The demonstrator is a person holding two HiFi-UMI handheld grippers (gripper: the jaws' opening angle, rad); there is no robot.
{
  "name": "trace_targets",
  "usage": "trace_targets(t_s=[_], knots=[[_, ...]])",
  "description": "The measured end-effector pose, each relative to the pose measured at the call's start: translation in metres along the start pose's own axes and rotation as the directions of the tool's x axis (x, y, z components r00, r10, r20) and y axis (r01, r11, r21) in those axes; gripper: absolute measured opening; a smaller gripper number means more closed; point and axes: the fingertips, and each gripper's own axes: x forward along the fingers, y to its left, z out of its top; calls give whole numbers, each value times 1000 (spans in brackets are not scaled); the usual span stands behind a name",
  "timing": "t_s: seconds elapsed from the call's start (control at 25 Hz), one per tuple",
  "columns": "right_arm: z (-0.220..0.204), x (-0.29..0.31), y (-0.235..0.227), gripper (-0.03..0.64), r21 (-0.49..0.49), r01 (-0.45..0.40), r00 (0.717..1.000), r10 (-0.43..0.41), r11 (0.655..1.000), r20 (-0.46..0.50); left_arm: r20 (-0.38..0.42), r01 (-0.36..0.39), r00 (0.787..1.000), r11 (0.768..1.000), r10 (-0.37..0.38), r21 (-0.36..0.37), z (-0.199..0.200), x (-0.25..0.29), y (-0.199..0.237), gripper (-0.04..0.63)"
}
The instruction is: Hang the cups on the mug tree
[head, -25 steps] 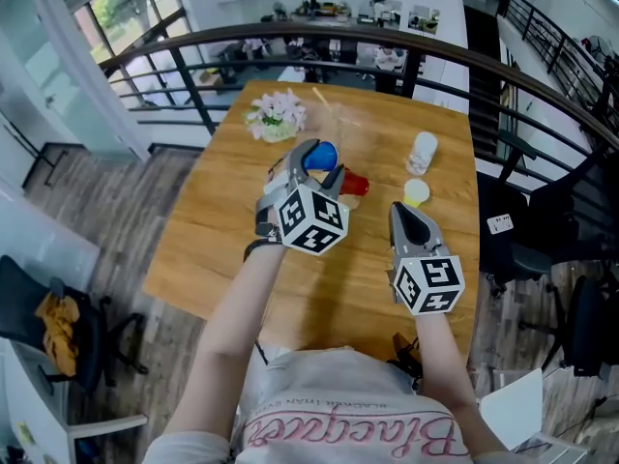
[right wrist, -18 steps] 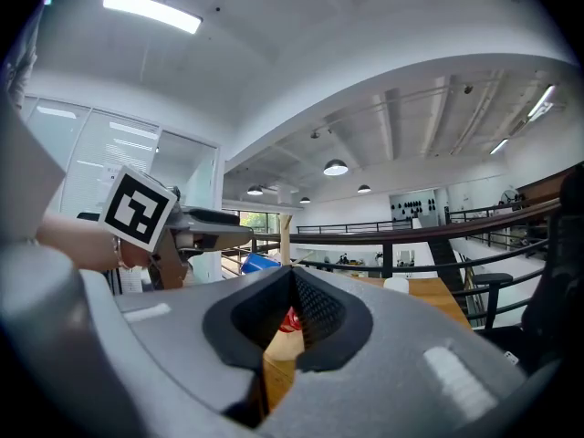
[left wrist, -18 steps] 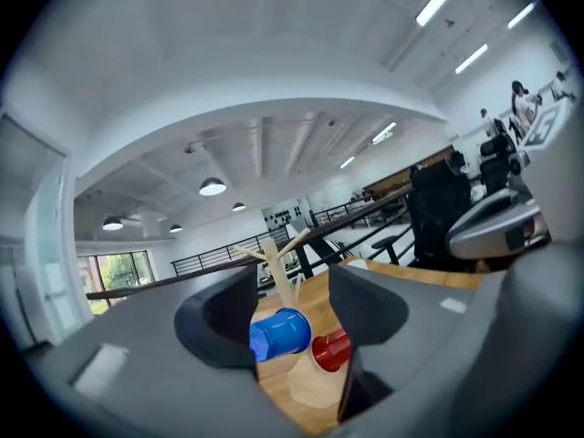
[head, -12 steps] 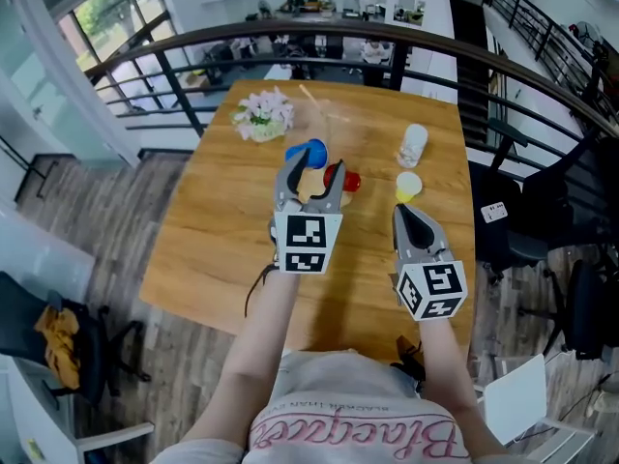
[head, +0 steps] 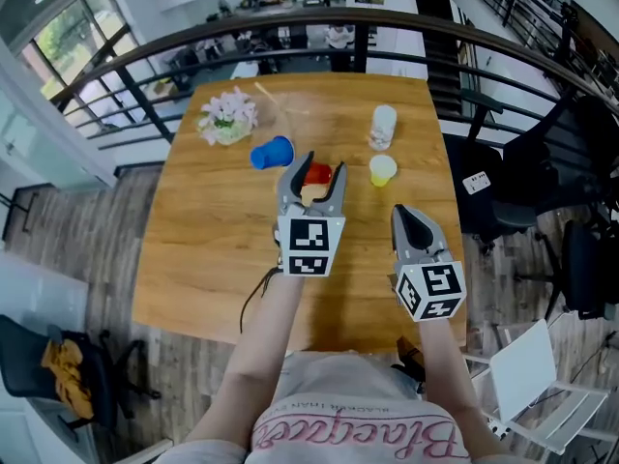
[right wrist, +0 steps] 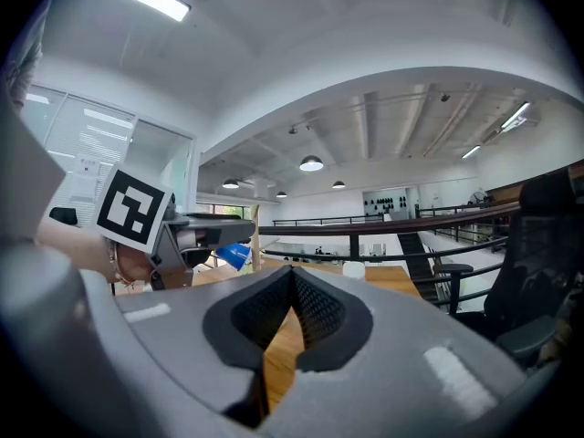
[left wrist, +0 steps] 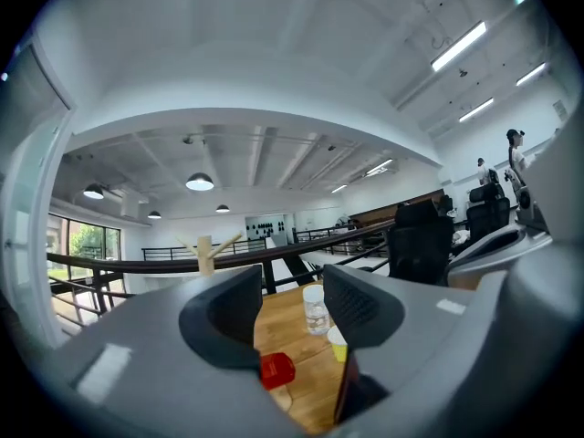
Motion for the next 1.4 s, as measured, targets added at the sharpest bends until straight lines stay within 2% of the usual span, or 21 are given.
trace_targets(t_s=[0.36, 0.68, 0.8, 0.92, 1.2, 1.4], knots=[[-26, -22, -34, 2, 45, 103, 994, -101, 994, -49, -37, 141, 989, 990, -141, -15, -24, 28, -60, 205], [-45, -27, -57, 2, 68, 167, 983, -161, 984, -92, -109, 218, 969, 975, -223, -50, -60, 58, -94, 207], [-53, -27, -64, 2, 77, 183, 978, -174, 980, -112, -159, 229, 958, 971, -237, -67, -80, 70, -102, 211], [-64, -28, -72, 2, 84, 197, 973, -185, 977, -135, -212, 234, 945, 967, -249, -97, -105, 82, -111, 271], [-85, -22, -87, 2, 102, 213, 965, -193, 972, -180, -295, 221, 921, 964, -256, -146, -156, 104, -118, 325], [-105, -20, -93, 2, 124, 227, 957, -198, 966, -213, -382, 205, 892, 969, -243, -138, -197, 120, -117, 344]])
